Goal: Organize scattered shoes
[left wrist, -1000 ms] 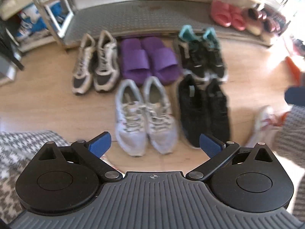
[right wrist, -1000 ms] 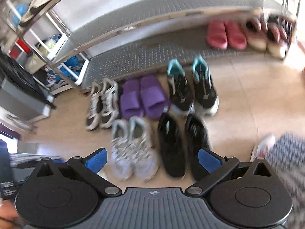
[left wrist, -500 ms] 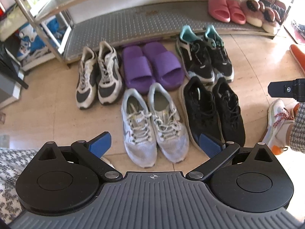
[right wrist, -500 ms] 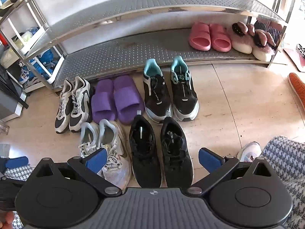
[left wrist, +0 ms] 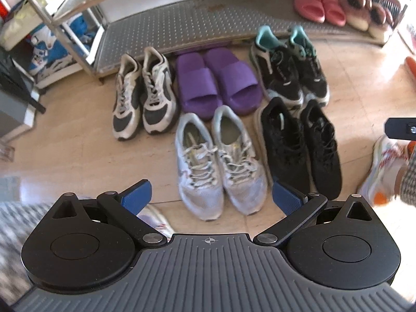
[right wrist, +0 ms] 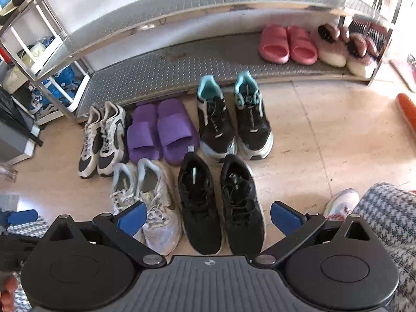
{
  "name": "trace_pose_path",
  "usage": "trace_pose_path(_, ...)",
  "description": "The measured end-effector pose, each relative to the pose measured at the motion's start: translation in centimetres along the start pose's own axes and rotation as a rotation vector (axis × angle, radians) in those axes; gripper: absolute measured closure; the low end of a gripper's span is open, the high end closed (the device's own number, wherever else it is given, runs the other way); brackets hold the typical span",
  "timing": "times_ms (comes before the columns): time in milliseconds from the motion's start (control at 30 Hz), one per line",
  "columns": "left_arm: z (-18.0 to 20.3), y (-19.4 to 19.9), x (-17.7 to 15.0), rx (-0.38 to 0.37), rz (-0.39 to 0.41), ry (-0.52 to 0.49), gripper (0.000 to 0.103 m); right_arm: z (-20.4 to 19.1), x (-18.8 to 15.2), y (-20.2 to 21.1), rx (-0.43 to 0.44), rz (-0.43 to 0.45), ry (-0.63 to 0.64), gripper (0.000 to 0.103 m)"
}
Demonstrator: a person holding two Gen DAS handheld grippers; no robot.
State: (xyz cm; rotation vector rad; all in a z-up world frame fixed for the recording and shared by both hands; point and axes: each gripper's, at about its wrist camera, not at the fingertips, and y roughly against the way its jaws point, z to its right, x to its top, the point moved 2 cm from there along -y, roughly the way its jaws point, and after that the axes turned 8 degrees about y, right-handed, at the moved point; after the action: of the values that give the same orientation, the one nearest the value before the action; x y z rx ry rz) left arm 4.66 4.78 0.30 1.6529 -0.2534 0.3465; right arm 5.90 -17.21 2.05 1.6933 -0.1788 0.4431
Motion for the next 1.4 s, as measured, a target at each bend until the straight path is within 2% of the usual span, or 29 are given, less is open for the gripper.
trace_pose_path(67,0.3,-0.4,2.0,0.001,0.008,-0.029,0.001,0.2,0.9,-1.6,0.019,-0.05,-0.018,0.005)
trace_pose_path(100,0.5,-0.7,3.0,0.002,0.011,-0.043,0.001,0.4,1.3,-2.4,0.028,-0.075,-0.027,0.009)
trace_pose_path(133,0.4,-0.8,3.1,0.002,0.012,-0.046,0.001,0.5,1.7,-3.2,0.038,-0.1,-0.036,0.021)
trace_pose_path(200,0.9,-2.5,5.4,0.008,0.032,-0.086,0.001,0.6,2.6,-5.2,0.057,-0.151,-0.05,0.035)
trace_pose_path(267,0.9,-4.1,6.4,0.022,0.039,-0.092,0.001,0.2,3.6,-8.0,0.076,-0.207,-0.052,0.04)
trace_pose_path(300,1.0,-4.9,6.8,0.029,0.043,-0.096,0.001,0.2,4.0,-9.4,0.077,-0.23,-0.057,0.049)
trace_pose_path(333,0.8,-5.9,7.1,0.05,0.01,-0.076,0.002,0.4,4.4,-10.9,0.067,-0.247,-0.066,0.059)
trace_pose_path(367,0.6,-7.1,7.6,0.066,-0.039,-0.042,0.002,0.7,4.9,-12.4,0.055,-0.258,-0.074,0.06)
trace_pose_path(400,0.4,-7.8,8.0,0.047,-0.077,-0.009,0.002,1.1,5.2,-13.8,0.052,-0.266,-0.084,0.057)
trace_pose_path(467,0.3,-8.4,8.6,0.009,-0.097,-0.008,0.002,1.9,5.8,-16.6,0.059,-0.282,-0.106,0.057)
trace_pose_path(533,0.2,-9.0,9.2,-0.028,-0.114,-0.01,0.002,2.6,6.2,-19.4,0.057,-0.307,-0.133,0.052)
trace_pose_path(600,-0.2,-9.6,9.6,0.014,-0.116,-0.02,0.002,2.8,6.6,-21.8,0.057,-0.331,-0.142,0.047)
trace_pose_path(633,-0.4,-9.9,9.8,0.027,-0.12,-0.016,0.002,2.9,6.7,-23.0,0.058,-0.343,-0.143,0.041)
trace_pose_path(733,-1.1,-10.5,10.2,0.026,-0.142,0.019,0.002,3.0,7.0,-26.0,0.038,-0.384,-0.111,0.031)
trace_pose_path(900,-0.9,-11.2,10.0,0.011,-0.165,0.008,0.002,2.1,6.3,-29.3,0.005,-0.41,-0.046,0.031)
trace_pose_path(1000,-0.7,-11.3,9.7,0.011,-0.18,0.0,0.002,1.9,6.5,-29.4,0.004,-0.367,-0.074,0.037)
trace_pose_path(1167,-0.5,-11.2,9.7,0.002,-0.179,0.006,0.002,2.2,5.2,-28.6,0.014,-0.296,-0.055,0.036)
trace_pose_path(1267,-0.4,-11.3,9.5,0.002,-0.186,0.001,0.002,2.6,5.5,-29.1,0.005,-0.33,-0.1,0.037)
trace_pose_path(1400,-0.3,-11.6,9.3,0.011,-0.196,-0.006,0.002,3.2,4.8,-30.2,-0.07,-0.398,-0.145,0.047)
